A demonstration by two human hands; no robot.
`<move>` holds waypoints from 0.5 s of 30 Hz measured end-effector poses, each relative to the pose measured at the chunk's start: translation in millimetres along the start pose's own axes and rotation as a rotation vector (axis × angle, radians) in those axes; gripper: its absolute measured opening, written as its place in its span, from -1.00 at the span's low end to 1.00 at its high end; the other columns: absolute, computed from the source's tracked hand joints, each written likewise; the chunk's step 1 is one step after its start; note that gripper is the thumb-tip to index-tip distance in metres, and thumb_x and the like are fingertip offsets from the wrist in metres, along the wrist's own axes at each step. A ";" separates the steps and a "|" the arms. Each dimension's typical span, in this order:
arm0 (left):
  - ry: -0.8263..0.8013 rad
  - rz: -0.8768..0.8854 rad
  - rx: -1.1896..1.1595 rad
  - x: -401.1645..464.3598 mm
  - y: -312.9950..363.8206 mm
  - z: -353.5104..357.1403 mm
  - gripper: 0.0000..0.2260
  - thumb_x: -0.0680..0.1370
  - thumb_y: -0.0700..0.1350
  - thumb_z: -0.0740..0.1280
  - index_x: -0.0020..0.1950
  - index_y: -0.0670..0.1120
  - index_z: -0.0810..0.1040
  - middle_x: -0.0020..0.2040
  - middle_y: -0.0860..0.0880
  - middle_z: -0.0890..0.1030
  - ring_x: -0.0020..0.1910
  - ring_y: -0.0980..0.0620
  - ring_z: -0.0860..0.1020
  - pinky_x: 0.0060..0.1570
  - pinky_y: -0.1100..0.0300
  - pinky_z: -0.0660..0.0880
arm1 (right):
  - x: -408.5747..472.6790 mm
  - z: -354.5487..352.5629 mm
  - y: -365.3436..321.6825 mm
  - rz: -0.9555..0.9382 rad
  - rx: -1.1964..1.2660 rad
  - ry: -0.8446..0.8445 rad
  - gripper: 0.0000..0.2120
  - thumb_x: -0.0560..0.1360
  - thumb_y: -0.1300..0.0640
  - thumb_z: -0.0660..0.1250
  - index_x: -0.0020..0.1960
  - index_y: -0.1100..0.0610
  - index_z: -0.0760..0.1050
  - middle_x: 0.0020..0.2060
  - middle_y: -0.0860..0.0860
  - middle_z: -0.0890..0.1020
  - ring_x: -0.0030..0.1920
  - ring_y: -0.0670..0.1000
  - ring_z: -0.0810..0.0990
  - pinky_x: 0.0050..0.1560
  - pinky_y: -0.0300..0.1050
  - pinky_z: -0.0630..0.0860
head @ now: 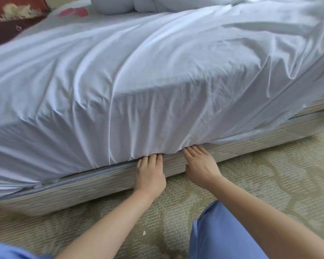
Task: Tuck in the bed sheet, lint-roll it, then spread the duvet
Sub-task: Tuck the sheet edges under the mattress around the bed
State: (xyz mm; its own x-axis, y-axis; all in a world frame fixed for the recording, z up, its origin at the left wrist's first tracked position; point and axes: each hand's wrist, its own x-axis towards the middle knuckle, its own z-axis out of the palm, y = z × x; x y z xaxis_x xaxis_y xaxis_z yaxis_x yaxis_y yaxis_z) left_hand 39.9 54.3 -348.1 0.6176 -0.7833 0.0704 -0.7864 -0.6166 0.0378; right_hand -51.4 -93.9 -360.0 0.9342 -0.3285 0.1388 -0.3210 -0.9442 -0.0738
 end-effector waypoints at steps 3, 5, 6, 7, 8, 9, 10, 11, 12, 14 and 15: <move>0.007 0.051 0.023 -1.9 -1.4 0.2 -0.45 0.57 -0.11 0.10 0.55 -0.15 0.08 0.50 -0.05 0.22 0.44 -0.05 0.21 0.47 0.08 0.06 | 15.3 0.1 -3.6 0.062 -0.026 -0.067 -0.58 0.52 0.09 0.20 0.36 0.14 0.35 0.28 0.03 0.50 0.34 0.06 0.38 0.42 -0.11 0.12; -0.004 0.067 0.042 -5.1 -2.9 2.1 -0.44 0.58 -0.14 0.06 0.57 -0.15 -0.01 0.54 -0.05 0.11 0.50 -0.04 0.09 0.50 0.09 -0.05 | 26.2 -2.0 -4.9 0.100 -0.029 -0.077 -0.67 0.52 0.06 0.21 0.25 0.12 0.44 0.18 0.03 0.57 0.26 0.06 0.45 0.34 -0.12 0.20; -0.002 0.079 0.024 -6.7 -3.3 2.9 -0.44 0.59 -0.17 0.05 0.57 -0.14 -0.03 0.56 -0.05 0.06 0.52 -0.04 0.03 0.51 0.09 -0.11 | 29.7 -1.3 -3.9 0.101 -0.032 -0.084 -0.69 0.51 0.06 0.22 0.22 0.12 0.46 0.15 0.02 0.59 0.24 0.06 0.47 0.31 -0.12 0.22; -0.007 0.101 0.000 -9.2 -3.3 4.1 -0.45 0.59 -0.19 0.04 0.57 -0.14 -0.05 0.58 -0.04 0.01 0.54 -0.03 -0.02 0.51 0.11 -0.18 | 31.0 -0.4 -2.7 0.095 -0.036 -0.096 -0.69 0.51 0.07 0.23 0.22 0.12 0.46 0.14 0.02 0.60 0.23 0.06 0.48 0.30 -0.11 0.24; 0.002 0.141 -0.027 -11.1 -1.9 5.9 -0.44 0.59 -0.21 0.06 0.57 -0.15 -0.04 0.58 -0.04 0.00 0.55 -0.01 -0.04 0.49 0.13 -0.23 | 29.4 0.6 -0.9 0.084 -0.035 -0.104 -0.67 0.50 0.08 0.24 0.24 0.12 0.45 0.15 0.02 0.59 0.24 0.06 0.48 0.32 -0.11 0.24; 0.036 0.201 -0.044 -11.9 1.6 8.5 -0.43 0.57 -0.22 0.13 0.57 -0.17 0.04 0.57 -0.06 0.06 0.55 -0.01 0.01 0.48 0.14 -0.21 | 26.3 1.6 2.1 0.069 -0.024 -0.095 -0.63 0.49 0.09 0.26 0.27 0.12 0.44 0.16 0.02 0.59 0.26 0.07 0.48 0.33 -0.10 0.25; 0.036 0.257 -0.040 -11.5 5.6 10.0 -0.39 0.50 -0.22 0.27 0.53 -0.21 0.17 0.54 -0.10 0.19 0.52 -0.03 0.15 0.47 0.13 -0.11 | 21.4 1.3 5.6 0.047 -0.015 -0.076 -0.60 0.46 0.12 0.30 0.29 0.13 0.45 0.16 0.03 0.59 0.25 0.07 0.49 0.34 -0.08 0.27; 0.016 0.279 -0.027 -8.9 9.9 8.5 -0.37 0.40 -0.23 0.38 0.47 -0.23 0.31 0.48 -0.13 0.32 0.46 -0.05 0.30 0.44 0.08 0.00 | 15.0 0.3 10.3 0.021 -0.003 -0.049 -0.57 0.40 0.18 0.36 0.27 0.14 0.49 0.13 0.03 0.62 0.21 0.07 0.54 0.32 -0.06 0.33; 0.044 0.278 -0.049 -4.7 15.0 7.8 -0.37 0.37 -0.24 0.40 0.44 -0.23 0.35 0.45 -0.15 0.37 0.43 -0.07 0.35 0.42 0.06 0.03 | 8.1 0.3 17.0 0.003 0.004 0.019 -0.54 0.30 0.24 0.43 0.21 0.17 0.54 0.06 0.04 0.65 0.13 0.08 0.59 0.27 -0.06 0.40; 0.062 0.321 -0.085 4.7 24.6 4.0 -0.40 0.50 -0.27 0.23 0.53 -0.23 0.16 0.53 -0.14 0.19 0.52 -0.07 0.17 0.43 0.12 -0.18 | -5.0 0.9 36.0 0.011 -0.055 0.136 -0.51 0.15 0.28 0.51 0.10 0.23 0.61 -0.03 0.07 0.68 0.03 0.08 0.65 0.19 -0.03 0.50; 0.043 0.345 -0.067 11.5 29.0 4.6 -0.42 0.55 -0.27 0.15 0.55 -0.22 0.06 0.56 -0.12 0.08 0.54 -0.05 0.07 0.41 0.18 -0.27 | -10.7 -2.3 44.7 0.042 -0.087 0.149 -0.49 0.14 0.28 0.53 0.10 0.25 0.62 -0.01 0.09 0.69 0.05 0.08 0.65 0.20 0.00 0.50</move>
State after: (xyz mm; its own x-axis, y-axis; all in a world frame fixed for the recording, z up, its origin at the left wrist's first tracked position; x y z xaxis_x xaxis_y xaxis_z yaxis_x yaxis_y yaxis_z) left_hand 24.3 27.1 -350.7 0.3150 -0.9399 0.1318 -0.9488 -0.3082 0.0695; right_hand -76.1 -132.6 -362.5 0.8886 -0.3616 0.2823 -0.3776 -0.9260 0.0023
